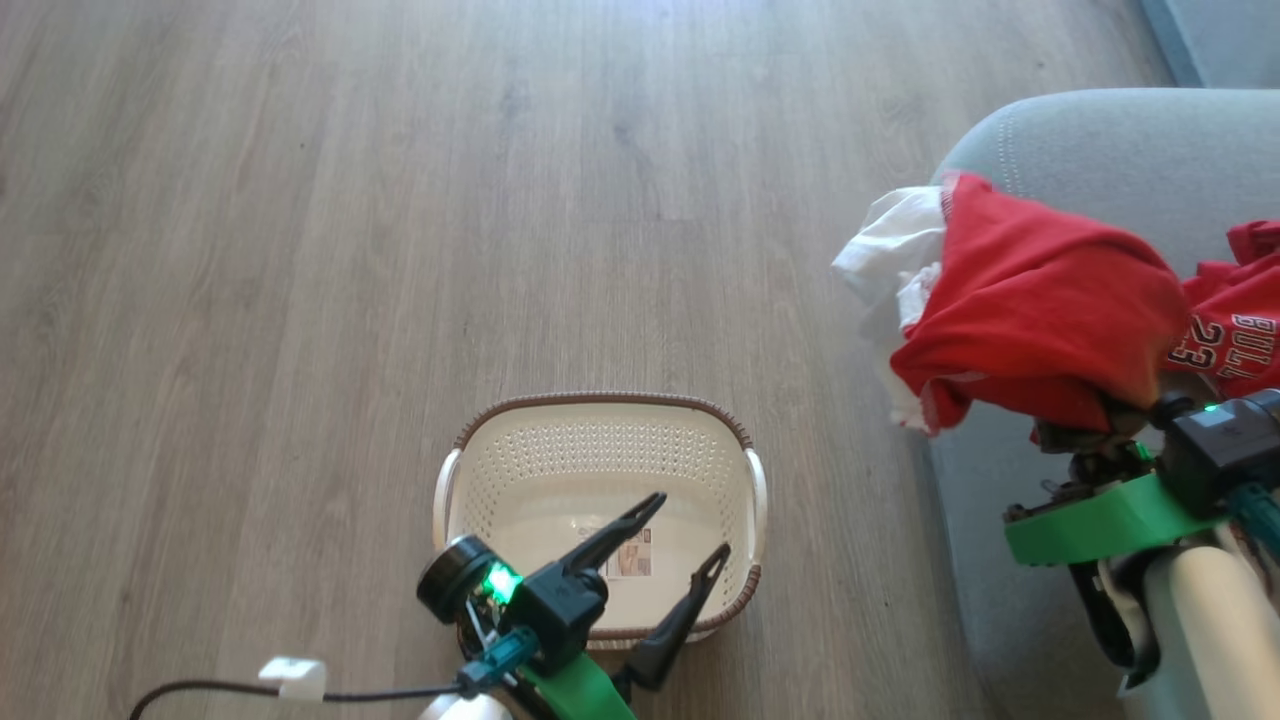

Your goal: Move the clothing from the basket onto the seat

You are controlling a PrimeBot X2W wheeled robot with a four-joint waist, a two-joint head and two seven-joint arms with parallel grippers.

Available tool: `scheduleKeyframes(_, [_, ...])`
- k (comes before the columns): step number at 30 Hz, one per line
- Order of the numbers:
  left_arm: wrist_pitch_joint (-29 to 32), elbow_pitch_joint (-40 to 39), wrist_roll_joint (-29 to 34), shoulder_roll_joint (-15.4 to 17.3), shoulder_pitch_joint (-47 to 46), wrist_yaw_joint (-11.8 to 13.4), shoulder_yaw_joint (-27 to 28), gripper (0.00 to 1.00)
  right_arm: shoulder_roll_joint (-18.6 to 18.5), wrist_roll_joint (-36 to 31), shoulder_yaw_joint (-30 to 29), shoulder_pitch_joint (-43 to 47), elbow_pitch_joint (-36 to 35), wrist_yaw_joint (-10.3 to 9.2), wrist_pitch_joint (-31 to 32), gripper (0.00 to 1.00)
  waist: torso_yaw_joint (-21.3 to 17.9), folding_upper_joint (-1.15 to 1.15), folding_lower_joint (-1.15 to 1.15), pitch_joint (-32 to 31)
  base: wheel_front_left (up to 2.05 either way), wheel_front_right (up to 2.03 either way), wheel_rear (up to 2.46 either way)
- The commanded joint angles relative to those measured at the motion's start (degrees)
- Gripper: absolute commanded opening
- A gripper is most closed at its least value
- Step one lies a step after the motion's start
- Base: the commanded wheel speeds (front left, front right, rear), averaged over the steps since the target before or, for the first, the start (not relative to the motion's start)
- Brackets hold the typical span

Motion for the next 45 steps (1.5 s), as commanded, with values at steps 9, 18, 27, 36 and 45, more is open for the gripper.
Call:
scheduleKeyframes(9, [-0.28,-2.56,-0.35,-0.21,0.81,-0.04,1.34,1.0,-0.51,-0.8,-2.79,0.4,-3.51,-0.01,-0.37,0.0,-0.62,0.0,0.0,0.73,0.0,0.0,0.0])
scheduleKeyframes(18, [-0.28,-3.1,-0.39,-0.3,0.99,-0.04,1.01,1.0,-0.47,-1.49,-4.74,0.79,-4.41,-0.01,-0.37,0.0,-0.89,0.0,0.0,1.45,0.0,0.0,0.0])
scheduleKeyframes(27, [-0.28,-5.1,-0.99,-0.49,0.62,-0.04,0.24,1.0,-1.41,-2.1,-6.92,1.04,-5.8,-0.01,-0.37,0.0,-5.37,0.0,0.0,1.92,0.0,0.0,0.0])
scheduleKeyframes(36, [-0.28,-6.81,-0.79,0.53,-0.07,-0.04,-1.43,1.0,-0.76,-2.66,-8.5,1.95,-7.67,-0.01,-0.37,0.0,-14.75,0.0,0.0,3.34,0.0,0.0,0.0])
scheduleKeyframes(45, [-0.28,-9.08,-0.07,2.98,-2.04,-0.04,-3.18,1.0,1.76,-2.52,-9.97,3.03,-9.2,-0.01,-0.37,0.0,-24.58,0.0,0.0,6.59,0.0,0.0,0.0])
